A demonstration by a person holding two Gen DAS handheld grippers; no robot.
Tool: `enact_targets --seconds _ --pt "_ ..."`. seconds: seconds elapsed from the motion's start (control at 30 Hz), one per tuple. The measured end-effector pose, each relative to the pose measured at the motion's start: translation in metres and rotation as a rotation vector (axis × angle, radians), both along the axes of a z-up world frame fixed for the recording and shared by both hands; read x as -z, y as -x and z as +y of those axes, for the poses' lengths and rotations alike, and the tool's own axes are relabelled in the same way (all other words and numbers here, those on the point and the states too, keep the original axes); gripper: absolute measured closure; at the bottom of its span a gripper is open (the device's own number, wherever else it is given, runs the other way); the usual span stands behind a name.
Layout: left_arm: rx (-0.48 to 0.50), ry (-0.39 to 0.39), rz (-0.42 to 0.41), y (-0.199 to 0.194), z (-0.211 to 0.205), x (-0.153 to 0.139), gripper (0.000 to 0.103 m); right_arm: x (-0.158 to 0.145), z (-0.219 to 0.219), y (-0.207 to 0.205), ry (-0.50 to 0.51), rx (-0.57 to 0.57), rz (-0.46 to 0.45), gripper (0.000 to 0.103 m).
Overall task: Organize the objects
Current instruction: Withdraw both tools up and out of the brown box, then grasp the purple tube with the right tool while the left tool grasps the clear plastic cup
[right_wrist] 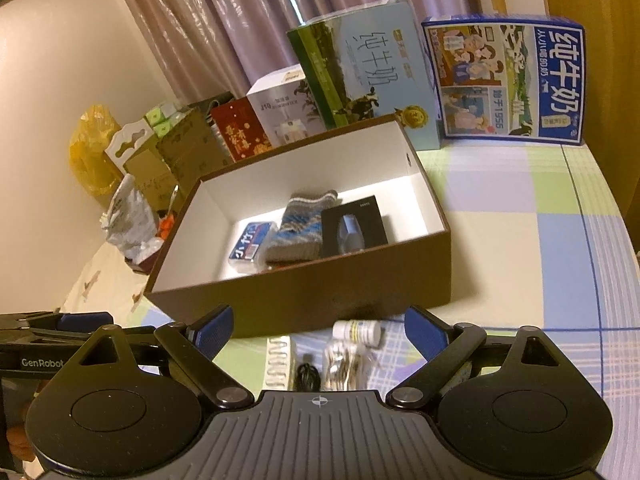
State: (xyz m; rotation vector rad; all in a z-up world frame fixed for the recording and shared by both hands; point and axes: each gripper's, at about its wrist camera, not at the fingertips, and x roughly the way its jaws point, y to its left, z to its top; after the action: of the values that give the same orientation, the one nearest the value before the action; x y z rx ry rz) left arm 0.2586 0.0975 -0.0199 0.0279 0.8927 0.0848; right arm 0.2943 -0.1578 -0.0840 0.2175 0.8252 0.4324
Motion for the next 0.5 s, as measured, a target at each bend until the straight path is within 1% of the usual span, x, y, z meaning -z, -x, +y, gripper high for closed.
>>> enact_targets --seconds 0.27,0.5 --pt "0.013 -0.001 0.030 0.018 -0.008 0.011 0.014 0.006 -0.007 0.019 0.017 -0.002 0.024 0.013" --pt "0.008 0.003 0.072 0.028 -0.013 0.026 0.014 0.018 -0.014 0.032 0.033 0.001 0.062 0.013"
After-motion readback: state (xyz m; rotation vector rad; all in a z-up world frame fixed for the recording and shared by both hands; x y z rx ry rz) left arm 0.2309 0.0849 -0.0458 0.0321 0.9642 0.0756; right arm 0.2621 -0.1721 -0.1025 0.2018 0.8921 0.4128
